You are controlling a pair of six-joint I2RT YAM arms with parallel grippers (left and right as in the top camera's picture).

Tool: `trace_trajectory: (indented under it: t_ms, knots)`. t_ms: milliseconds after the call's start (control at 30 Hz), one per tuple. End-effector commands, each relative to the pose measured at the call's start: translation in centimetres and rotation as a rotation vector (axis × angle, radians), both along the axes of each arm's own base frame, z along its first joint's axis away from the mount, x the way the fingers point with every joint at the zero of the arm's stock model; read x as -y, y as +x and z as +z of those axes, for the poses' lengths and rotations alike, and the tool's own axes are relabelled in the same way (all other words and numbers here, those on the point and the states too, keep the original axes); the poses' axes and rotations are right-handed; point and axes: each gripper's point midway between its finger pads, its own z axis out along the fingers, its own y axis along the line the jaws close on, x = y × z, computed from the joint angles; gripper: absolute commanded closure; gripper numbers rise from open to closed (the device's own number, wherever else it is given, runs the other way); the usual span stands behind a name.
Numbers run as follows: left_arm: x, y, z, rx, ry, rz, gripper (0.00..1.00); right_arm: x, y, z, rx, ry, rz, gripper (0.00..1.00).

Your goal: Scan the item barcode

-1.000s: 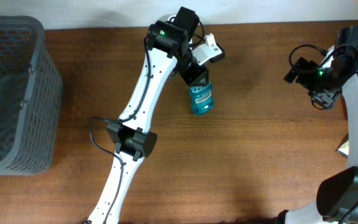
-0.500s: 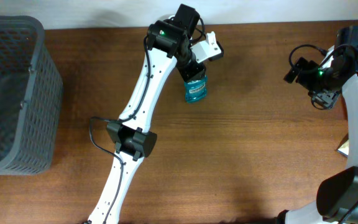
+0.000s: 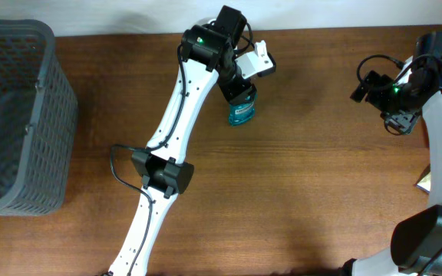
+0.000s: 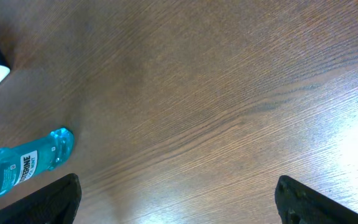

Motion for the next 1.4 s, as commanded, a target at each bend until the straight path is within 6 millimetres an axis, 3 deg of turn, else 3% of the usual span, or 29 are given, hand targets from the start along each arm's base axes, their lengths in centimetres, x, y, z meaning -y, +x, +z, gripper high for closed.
trace_trajectory:
  t_ms: [0, 200, 267, 367, 533, 567, 600, 767, 833, 967, 1033, 1133, 1167, 1233, 1367]
  knots:
    - [-0.7, 0.4, 3.7, 0.07, -0.045, 0.031, 0.36, 0.4, 0.0, 0.2, 0.003, -0.019, -0.002, 0.01]
    - [-6.0, 3.0, 10.1, 0.168, -0.074, 0.376, 0.37, 0.4, 0.0, 0.2, 0.003, -0.02, -0.002, 0.01]
    - [-9.0, 3.7, 12.3, 0.168, -0.108, 0.552, 0.37, 0.4, 0.0, 0.2, 0.003, -0.019, -0.002, 0.01]
    - [-13.2, 4.3, 14.0, 0.16, -0.135, 0.768, 0.34, 0.4, 0.0, 0.2, 0.003, -0.02, -0.002, 0.02]
    - [-18.0, 5.0, 14.4, 0.094, -0.192, 0.975, 0.3, 0.4, 0.1, 0.2, 0.006, -0.02, -0.002, 0.01]
    - [-19.3, 4.9, 14.2, 0.074, -0.188, 1.016, 0.18, 0.4, 0.1, 0.2, 0.006, -0.02, -0.002, 0.01]
    - [-20.1, 4.8, 14.0, 0.068, -0.178, 1.033, 0.01, 0.4, 0.2, 0.2, 0.012, -0.02, -0.002, 0.01]
    - [-28.0, 5.1, 13.0, 0.059, -0.126, 1.406, 0.01, 1.0, 2.6, 1.3, 0.116, -0.044, -0.002, 0.01]
    - [-29.6, 5.0, 12.6, 0.034, -0.134, 1.476, 0.01, 0.8, 2.9, 1.5, 0.136, -0.033, 0.005, 0.01]
    - [-31.6, 4.8, 12.4, 0.027, -0.128, 1.52, 0.01, -4.0, 4.4, 3.1, 0.24, 0.19, 0.142, 0.01]
    - [-31.9, 4.8, 12.4, 0.028, -0.127, 1.526, 0.01, -7.4, 4.5, 3.5, 0.292, 0.228, 0.342, 0.01]
    - [-32.0, 4.8, 12.4, 0.028, -0.128, 1.528, 0.01, -12.9, 3.7, 1.3, 0.295, 0.158, 0.67, 0.01]
    - [-32.0, 4.8, 12.4, 0.028, -0.128, 1.527, 0.01, -14.6, 3.2, -0.5, 0.251, 0.1, 0.744, 0.01]
    - [-31.9, 4.8, 12.4, 0.028, -0.128, 1.526, 0.01, -16.3, 3.2, -2.8, 0.191, -0.031, 0.795, 0.01]
    - [-31.9, 4.8, 12.4, 0.028, -0.127, 1.526, 0.01, -19.5, 3.8, -3.6, 0.229, -0.199, 0.914, 0.01]
